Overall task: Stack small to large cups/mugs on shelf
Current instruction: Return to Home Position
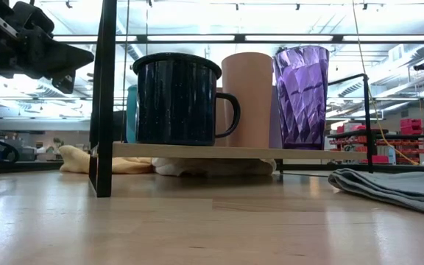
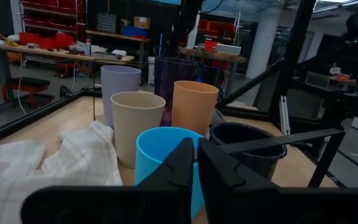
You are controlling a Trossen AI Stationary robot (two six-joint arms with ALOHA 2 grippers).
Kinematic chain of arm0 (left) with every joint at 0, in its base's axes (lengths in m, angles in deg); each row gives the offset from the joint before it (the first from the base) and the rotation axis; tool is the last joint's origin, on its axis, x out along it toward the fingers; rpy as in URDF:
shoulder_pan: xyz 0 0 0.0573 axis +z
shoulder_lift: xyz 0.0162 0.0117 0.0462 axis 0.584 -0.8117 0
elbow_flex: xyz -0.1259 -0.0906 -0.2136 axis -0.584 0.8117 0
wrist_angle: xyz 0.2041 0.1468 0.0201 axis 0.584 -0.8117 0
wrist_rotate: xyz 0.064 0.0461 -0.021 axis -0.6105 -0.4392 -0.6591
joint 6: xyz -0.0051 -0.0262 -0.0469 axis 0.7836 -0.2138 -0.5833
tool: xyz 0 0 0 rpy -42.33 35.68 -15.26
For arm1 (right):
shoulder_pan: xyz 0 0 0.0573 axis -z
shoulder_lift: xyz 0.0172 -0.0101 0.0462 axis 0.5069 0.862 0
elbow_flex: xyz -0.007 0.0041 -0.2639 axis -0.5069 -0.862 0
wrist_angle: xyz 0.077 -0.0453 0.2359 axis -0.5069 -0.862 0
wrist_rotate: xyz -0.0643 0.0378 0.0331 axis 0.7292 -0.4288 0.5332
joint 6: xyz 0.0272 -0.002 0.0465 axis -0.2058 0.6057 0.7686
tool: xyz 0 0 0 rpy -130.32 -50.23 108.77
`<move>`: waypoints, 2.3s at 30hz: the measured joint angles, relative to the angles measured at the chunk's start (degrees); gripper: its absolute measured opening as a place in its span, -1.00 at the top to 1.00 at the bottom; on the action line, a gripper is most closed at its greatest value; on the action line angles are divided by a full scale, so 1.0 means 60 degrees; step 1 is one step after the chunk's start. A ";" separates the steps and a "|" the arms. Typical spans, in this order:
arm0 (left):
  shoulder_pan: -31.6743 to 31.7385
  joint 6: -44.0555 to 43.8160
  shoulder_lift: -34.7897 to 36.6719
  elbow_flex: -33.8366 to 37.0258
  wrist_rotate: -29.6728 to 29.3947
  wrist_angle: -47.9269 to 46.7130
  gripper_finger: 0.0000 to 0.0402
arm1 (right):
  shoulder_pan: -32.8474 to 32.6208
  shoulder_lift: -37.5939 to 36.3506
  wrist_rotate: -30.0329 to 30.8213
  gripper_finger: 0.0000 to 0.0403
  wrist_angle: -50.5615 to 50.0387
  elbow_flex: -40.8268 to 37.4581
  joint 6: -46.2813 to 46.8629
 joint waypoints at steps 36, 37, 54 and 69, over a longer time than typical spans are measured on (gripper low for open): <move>-0.0001 -0.0001 0.0000 -0.0002 -0.0004 -0.0011 0.86 | 0.7548 0.3292 -0.4585 0.16 0.1664 -0.0145 0.3006; -0.0001 -0.0001 0.0000 -0.0001 -0.0004 -0.0014 0.86 | 0.7555 0.3274 -0.4580 0.16 0.2357 -0.0333 0.3358; -0.0001 0.0001 0.0000 0.0000 -0.0004 -0.0011 0.82 | 0.5087 0.3296 -0.3307 0.29 0.2333 -0.0187 0.2546; -0.0001 0.0002 0.0000 -0.0002 -0.0004 -0.0012 0.88 | 0.3830 0.1972 -0.1517 0.32 0.1037 -0.0194 0.1877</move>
